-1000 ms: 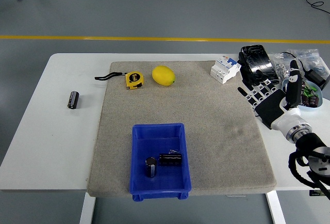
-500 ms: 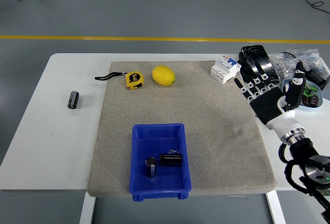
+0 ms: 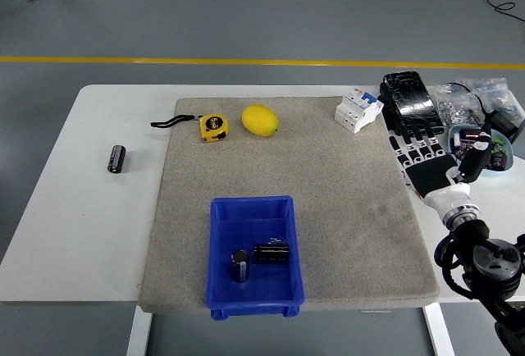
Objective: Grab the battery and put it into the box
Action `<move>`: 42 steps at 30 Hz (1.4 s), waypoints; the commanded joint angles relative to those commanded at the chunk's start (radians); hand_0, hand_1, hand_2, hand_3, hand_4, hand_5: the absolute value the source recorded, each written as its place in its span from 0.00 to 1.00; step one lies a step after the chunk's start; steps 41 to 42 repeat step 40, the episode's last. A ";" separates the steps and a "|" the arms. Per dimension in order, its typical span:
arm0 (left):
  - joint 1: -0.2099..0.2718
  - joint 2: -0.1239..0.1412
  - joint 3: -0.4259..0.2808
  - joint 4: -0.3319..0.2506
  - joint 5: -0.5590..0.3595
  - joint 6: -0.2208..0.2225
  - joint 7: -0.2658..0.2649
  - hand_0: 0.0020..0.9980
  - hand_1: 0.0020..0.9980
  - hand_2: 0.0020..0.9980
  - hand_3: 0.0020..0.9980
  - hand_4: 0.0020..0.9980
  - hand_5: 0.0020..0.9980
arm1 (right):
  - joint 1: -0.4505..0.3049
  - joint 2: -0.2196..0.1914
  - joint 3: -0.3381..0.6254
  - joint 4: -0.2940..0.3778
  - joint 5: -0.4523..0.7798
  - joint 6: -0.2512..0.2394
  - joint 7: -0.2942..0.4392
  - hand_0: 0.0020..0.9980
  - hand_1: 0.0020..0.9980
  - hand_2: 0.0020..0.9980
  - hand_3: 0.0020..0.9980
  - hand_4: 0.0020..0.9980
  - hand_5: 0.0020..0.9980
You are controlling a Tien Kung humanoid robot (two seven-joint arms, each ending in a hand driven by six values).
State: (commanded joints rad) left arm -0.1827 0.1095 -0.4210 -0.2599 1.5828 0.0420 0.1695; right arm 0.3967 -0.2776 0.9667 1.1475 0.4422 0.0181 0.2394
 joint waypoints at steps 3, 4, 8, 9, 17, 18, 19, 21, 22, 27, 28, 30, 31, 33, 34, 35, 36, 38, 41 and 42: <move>0.001 0.000 -0.002 0.000 0.002 -0.002 0.001 0.69 0.66 0.68 0.61 0.61 0.65 | -0.003 0.004 0.006 0.004 -0.014 -0.001 0.001 0.95 0.88 0.90 0.96 1.00 1.00; 0.001 0.000 -0.003 0.000 0.004 -0.003 0.001 0.69 0.66 0.68 0.61 0.61 0.65 | -0.003 0.005 0.006 0.005 -0.016 -0.002 0.002 0.95 0.88 0.90 0.96 1.00 1.00; 0.001 0.001 -0.008 0.000 0.014 -0.007 0.003 0.69 0.65 0.68 0.61 0.61 0.65 | -0.008 0.005 0.002 0.003 -0.026 -0.008 0.003 0.95 0.88 0.90 0.96 1.00 1.00; 0.000 0.001 -0.008 0.000 0.015 -0.007 0.004 0.69 0.65 0.68 0.61 0.61 0.65 | -0.011 0.005 0.002 0.002 -0.029 -0.009 0.003 0.95 0.88 0.90 0.96 1.00 1.00; 0.000 0.000 -0.009 0.000 0.017 -0.006 0.006 0.69 0.65 0.67 0.61 0.62 0.65 | -0.019 0.003 0.005 -0.001 -0.039 -0.012 0.001 0.94 0.88 0.90 0.96 1.00 1.00; 0.000 0.000 -0.009 0.000 0.018 -0.006 0.006 0.69 0.65 0.67 0.61 0.62 0.65 | -0.019 0.002 0.006 -0.001 -0.041 -0.012 0.000 0.94 0.88 0.90 0.96 1.00 1.00; 0.000 0.000 -0.010 0.000 0.018 -0.006 0.007 0.69 0.65 0.67 0.61 0.62 0.65 | -0.019 0.002 0.006 -0.001 -0.041 -0.012 0.000 0.94 0.88 0.90 0.96 1.00 1.00; 0.001 0.000 -0.010 0.000 0.019 -0.006 0.007 0.69 0.65 0.68 0.61 0.62 0.65 | -0.020 0.002 0.009 -0.002 -0.041 -0.013 0.000 0.95 0.88 0.90 0.96 1.00 1.00; 0.001 0.000 -0.011 0.000 0.019 -0.006 0.007 0.69 0.65 0.68 0.61 0.62 0.65 | -0.021 0.003 0.010 -0.003 -0.041 -0.013 0.000 0.95 0.88 0.90 0.96 1.00 1.00; 0.002 0.000 -0.011 0.000 0.021 -0.007 0.006 0.69 0.65 0.68 0.61 0.62 0.65 | -0.024 0.004 0.017 -0.001 -0.051 -0.014 -0.001 0.94 0.88 0.90 0.96 1.00 1.00; 0.002 0.000 -0.012 0.000 0.023 -0.008 0.006 0.69 0.65 0.68 0.61 0.62 0.65 | -0.026 0.004 0.019 0.002 -0.058 -0.014 -0.002 0.94 0.88 0.90 0.96 1.00 1.00; 0.002 0.000 -0.013 0.000 0.024 -0.008 0.005 0.69 0.65 0.68 0.61 0.62 0.65 | -0.027 0.004 0.022 0.004 -0.065 -0.015 -0.003 0.94 0.88 0.90 0.96 1.00 1.00; 0.002 -0.001 -0.012 0.000 0.023 -0.008 0.005 0.69 0.65 0.68 0.61 0.62 0.65 | -0.027 0.004 0.024 0.004 -0.067 -0.016 -0.003 0.94 0.88 0.90 0.96 1.00 1.00; 0.002 -0.001 -0.010 0.000 0.020 -0.007 0.004 0.69 0.65 0.68 0.61 0.62 0.65 | -0.028 0.003 0.027 0.004 -0.070 -0.018 -0.002 0.94 0.88 0.90 0.96 1.00 1.00; 0.002 -0.002 -0.010 0.000 0.019 -0.006 0.004 0.69 0.65 0.68 0.61 0.62 0.65 | -0.029 0.003 0.028 0.004 -0.071 -0.019 -0.002 0.94 0.88 0.90 0.96 1.00 1.00; 0.002 -0.002 -0.011 0.000 0.019 -0.005 0.004 0.69 0.65 0.68 0.61 0.62 0.65 | -0.029 0.003 0.028 0.004 -0.071 -0.019 -0.002 0.94 0.88 0.90 0.96 1.00 1.00; 0.002 -0.002 -0.011 0.000 0.020 -0.005 0.003 0.69 0.65 0.68 0.61 0.62 0.65 | -0.030 0.003 0.028 0.003 -0.071 -0.019 -0.002 0.94 0.88 0.90 0.96 1.00 1.00; 0.003 -0.003 -0.010 0.000 0.020 -0.004 0.003 0.69 0.65 0.68 0.61 0.62 0.65 | -0.031 0.003 0.029 0.002 -0.071 -0.020 -0.002 0.94 0.88 0.90 0.96 1.00 1.00; 0.004 -0.003 -0.010 0.000 0.020 -0.003 0.004 0.69 0.65 0.68 0.61 0.62 0.65 | -0.031 0.003 0.028 0.002 -0.075 -0.022 -0.002 0.94 0.88 0.90 0.96 1.00 1.00; 0.004 -0.003 -0.010 0.000 0.020 -0.003 0.004 0.69 0.65 0.68 0.61 0.62 0.65 | -0.031 0.003 0.028 0.002 -0.075 -0.022 -0.002 0.94 0.88 0.90 0.96 1.00 1.00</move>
